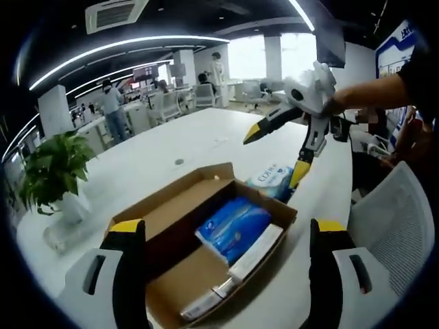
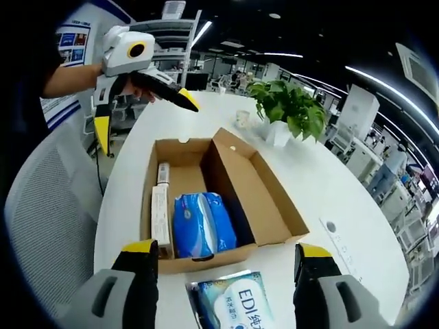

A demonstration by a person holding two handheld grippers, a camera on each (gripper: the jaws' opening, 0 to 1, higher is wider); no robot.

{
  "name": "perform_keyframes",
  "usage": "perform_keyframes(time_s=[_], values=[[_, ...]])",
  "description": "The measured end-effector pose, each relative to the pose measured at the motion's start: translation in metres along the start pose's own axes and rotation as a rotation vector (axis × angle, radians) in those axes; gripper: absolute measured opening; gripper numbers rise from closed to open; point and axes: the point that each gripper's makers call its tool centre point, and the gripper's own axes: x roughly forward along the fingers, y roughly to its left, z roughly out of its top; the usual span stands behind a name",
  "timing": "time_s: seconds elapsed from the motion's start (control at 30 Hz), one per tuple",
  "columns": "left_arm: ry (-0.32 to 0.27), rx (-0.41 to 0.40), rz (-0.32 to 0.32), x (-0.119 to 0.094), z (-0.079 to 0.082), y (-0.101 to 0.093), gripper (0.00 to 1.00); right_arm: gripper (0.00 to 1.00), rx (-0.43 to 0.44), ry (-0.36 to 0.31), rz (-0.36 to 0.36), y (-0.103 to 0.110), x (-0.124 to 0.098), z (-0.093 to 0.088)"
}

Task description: Operate the shoe box by opening the lid, removing the specified soft item, and placing it in the target area until the item is outside and the box remains undamaged.

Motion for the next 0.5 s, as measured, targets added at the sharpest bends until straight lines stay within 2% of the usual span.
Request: perform_keyframes(time_s=[0.27, 0.5], values=[[-0.007, -0.006, 0.055, -0.019, -0.01, 0.007, 0.99, 0.77, -0.011, -0.006, -0.006, 0.0, 0.008, 0.004], [-0.019, -0.03, 0.099, -0.037, -0.028, 0.006, 0.99, 0.74, -0.033, -0.004, -0.016, 0.001, 0.015, 0.007]])
